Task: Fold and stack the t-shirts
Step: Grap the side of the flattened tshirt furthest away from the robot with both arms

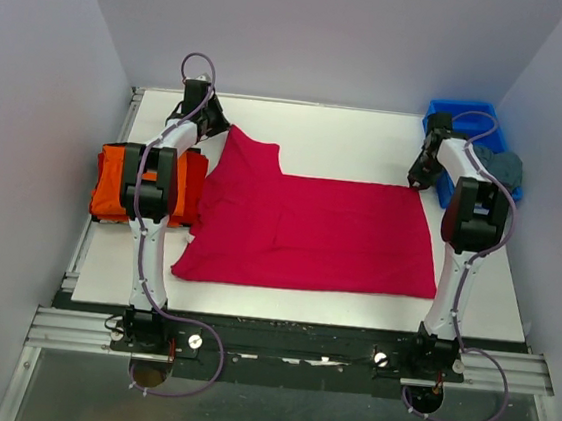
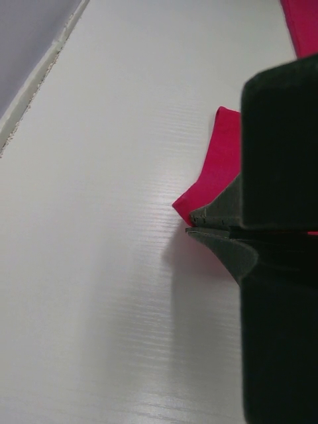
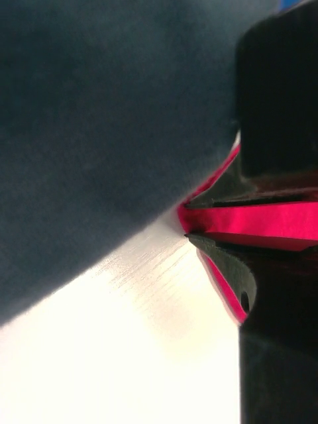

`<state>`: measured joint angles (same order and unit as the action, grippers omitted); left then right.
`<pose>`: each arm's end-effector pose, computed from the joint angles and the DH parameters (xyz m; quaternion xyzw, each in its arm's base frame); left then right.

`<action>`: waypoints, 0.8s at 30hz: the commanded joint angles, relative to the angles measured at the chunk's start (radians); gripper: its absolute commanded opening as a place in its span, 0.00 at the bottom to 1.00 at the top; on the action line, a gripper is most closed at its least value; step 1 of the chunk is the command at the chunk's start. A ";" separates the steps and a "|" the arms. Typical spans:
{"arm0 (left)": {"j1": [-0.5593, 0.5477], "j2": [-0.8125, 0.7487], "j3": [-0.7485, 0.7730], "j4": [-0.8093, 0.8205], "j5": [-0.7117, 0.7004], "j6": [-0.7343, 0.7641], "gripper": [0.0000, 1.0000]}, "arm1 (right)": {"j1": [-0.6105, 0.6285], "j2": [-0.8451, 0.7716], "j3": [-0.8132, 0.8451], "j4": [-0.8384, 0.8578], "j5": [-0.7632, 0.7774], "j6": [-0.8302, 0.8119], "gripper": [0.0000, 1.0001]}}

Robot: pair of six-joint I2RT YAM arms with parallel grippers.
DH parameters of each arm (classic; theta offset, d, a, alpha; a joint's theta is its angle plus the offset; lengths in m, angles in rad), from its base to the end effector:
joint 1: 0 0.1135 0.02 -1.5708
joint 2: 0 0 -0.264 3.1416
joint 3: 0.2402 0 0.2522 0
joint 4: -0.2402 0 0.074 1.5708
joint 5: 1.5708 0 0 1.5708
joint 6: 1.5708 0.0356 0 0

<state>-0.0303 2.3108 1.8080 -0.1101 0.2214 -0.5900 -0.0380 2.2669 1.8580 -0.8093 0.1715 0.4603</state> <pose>0.5300 -0.0239 0.1804 -0.1947 0.8618 -0.2332 0.4062 0.4750 -0.0241 0.1714 0.2564 0.9469 -0.0458 0.1885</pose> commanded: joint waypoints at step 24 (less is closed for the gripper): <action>-0.059 -0.114 -0.002 0.046 -0.005 0.025 0.00 | 0.004 -0.104 0.020 -0.021 0.108 -0.041 0.03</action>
<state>-0.0841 2.2826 1.7821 -0.0841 0.2214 -0.5835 -0.0322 2.2269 1.8648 -0.8139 0.2447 0.4431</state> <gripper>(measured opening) 0.023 0.053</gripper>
